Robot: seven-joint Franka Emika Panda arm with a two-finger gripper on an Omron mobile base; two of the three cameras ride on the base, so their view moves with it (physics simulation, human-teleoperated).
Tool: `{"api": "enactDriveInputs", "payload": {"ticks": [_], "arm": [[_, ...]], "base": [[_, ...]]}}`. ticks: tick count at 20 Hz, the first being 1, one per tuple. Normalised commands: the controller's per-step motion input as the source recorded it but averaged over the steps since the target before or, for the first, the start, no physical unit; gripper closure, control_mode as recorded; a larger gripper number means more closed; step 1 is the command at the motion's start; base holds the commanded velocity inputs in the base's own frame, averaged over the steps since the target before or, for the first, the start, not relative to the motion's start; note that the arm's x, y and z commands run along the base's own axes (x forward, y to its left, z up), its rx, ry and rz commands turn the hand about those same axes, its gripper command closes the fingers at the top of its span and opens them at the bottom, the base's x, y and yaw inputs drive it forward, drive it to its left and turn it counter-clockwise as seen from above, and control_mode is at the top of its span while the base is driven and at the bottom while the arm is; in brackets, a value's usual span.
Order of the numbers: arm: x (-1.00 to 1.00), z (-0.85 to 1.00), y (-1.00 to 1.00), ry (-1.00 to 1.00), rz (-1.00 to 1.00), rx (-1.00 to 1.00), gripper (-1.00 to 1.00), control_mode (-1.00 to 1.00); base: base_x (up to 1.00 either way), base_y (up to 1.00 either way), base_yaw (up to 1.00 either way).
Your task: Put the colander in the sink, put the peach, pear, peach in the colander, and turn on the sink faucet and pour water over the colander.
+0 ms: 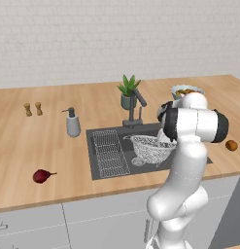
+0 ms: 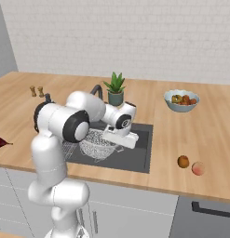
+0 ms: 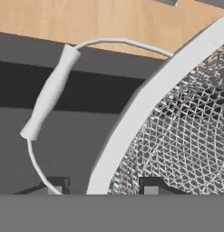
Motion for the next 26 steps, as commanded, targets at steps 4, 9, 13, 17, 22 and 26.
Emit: {"api": "enactDriveInputs", "payload": {"ticks": [4, 9, 13, 17, 22, 26], "arm": [[0.34, -0.27, 0.03, -0.01, 0.0, -0.01, 1.0, -1.0], [0.19, -0.34, 0.05, -0.09, 0.0, -0.09, 1.0, -1.0], [0.16, -0.34, 0.13, -0.12, 0.0, -0.15, 1.0, -1.0], [0.14, -0.34, 0.15, -0.1, 0.0, -0.13, 1.0, -1.0], [0.09, -0.29, 0.13, -0.02, 0.0, -0.05, 1.0, -1.0], [0.06, -0.24, 0.11, 0.0, 0.0, -0.02, 1.0, -1.0]], "base": [[0.0, 0.0, 0.0], [0.0, 0.0, 0.0], [0.0, 0.0, 0.0], [0.0, 0.0, 0.0], [0.0, 0.0, 0.0], [0.0, 0.0, 0.0]]}}
